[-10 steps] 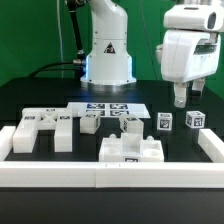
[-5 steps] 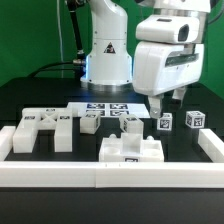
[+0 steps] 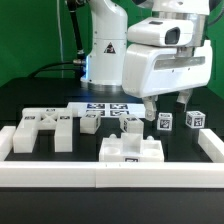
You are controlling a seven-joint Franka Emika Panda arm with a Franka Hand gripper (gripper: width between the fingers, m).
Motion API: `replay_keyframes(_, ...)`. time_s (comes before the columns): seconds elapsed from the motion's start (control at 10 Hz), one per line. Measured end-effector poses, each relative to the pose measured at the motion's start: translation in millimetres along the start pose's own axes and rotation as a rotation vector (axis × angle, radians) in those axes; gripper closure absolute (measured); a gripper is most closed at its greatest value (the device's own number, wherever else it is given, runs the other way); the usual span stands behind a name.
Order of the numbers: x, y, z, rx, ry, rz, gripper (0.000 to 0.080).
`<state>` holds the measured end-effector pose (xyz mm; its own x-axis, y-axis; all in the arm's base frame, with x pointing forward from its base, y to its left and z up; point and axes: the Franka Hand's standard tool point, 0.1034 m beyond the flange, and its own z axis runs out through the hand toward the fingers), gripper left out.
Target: Assemble chair
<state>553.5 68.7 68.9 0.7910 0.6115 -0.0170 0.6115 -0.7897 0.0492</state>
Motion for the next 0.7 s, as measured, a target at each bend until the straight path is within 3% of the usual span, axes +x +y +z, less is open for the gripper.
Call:
replay_keyframes(0.1, 3.7, 1.2, 0.5, 0.0, -0.005, 0.123, 0.015)
replay_keyframes(0.4, 10.4, 26.0, 6.7, 0.018, 0.025, 0.275, 0.015)
replay_keyframes(0.7, 13.1, 19.9, 7.2, 0.038, 0.026, 0.459, 0.015)
